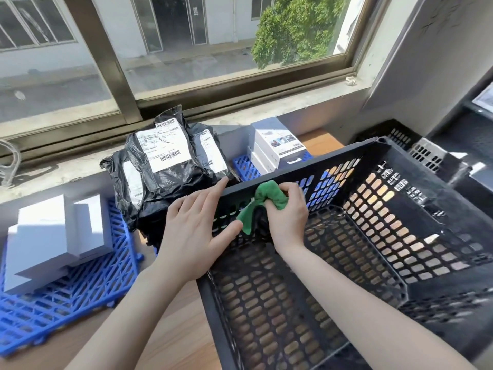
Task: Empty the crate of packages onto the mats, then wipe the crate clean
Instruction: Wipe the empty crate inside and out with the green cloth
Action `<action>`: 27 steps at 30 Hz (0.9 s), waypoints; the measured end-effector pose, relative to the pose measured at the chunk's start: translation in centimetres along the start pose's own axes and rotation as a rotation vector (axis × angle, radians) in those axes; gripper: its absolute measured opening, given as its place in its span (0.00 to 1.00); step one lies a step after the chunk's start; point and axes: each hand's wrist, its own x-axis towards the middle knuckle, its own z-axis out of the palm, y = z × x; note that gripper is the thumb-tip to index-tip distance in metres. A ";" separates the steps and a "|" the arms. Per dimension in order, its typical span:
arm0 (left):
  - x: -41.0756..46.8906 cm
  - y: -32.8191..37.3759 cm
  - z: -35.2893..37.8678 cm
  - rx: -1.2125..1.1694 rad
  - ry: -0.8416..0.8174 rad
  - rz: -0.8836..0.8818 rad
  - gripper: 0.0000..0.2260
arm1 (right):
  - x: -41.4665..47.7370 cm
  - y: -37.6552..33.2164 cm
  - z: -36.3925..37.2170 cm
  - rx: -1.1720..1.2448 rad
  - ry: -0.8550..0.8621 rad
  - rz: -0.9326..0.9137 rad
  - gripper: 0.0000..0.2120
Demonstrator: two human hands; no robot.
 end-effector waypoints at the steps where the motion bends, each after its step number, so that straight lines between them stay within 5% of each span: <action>1: 0.0 0.0 0.0 -0.004 0.002 -0.003 0.33 | 0.1 0.2 -0.2 -0.007 0.012 0.023 0.12; 6: -0.1 0.0 0.0 -0.022 0.007 -0.002 0.33 | -1.3 -1.1 0.8 0.057 0.024 0.045 0.10; 10: -0.2 -0.1 -0.3 -0.158 0.015 0.033 0.33 | -2.9 -3.1 1.8 0.096 -0.086 -0.235 0.13; 14: -0.4 -0.2 -0.5 -0.319 0.024 0.027 0.33 | -4.9 -2.0 4.3 -0.038 -0.154 -0.441 0.13; 20: -0.3 0.0 -0.6 -0.290 0.039 0.011 0.29 | -6.8 2.5 7.3 -0.298 -0.232 -0.507 0.11; 23: -0.2 0.0 -0.5 -0.290 0.034 -0.003 0.28 | -7.9 6.6 8.9 -0.445 -0.214 -0.756 0.11; 27: -0.1 -0.2 -0.4 -0.277 0.027 -0.023 0.28 | -8.9 11.1 10.5 -0.525 -0.323 -0.828 0.10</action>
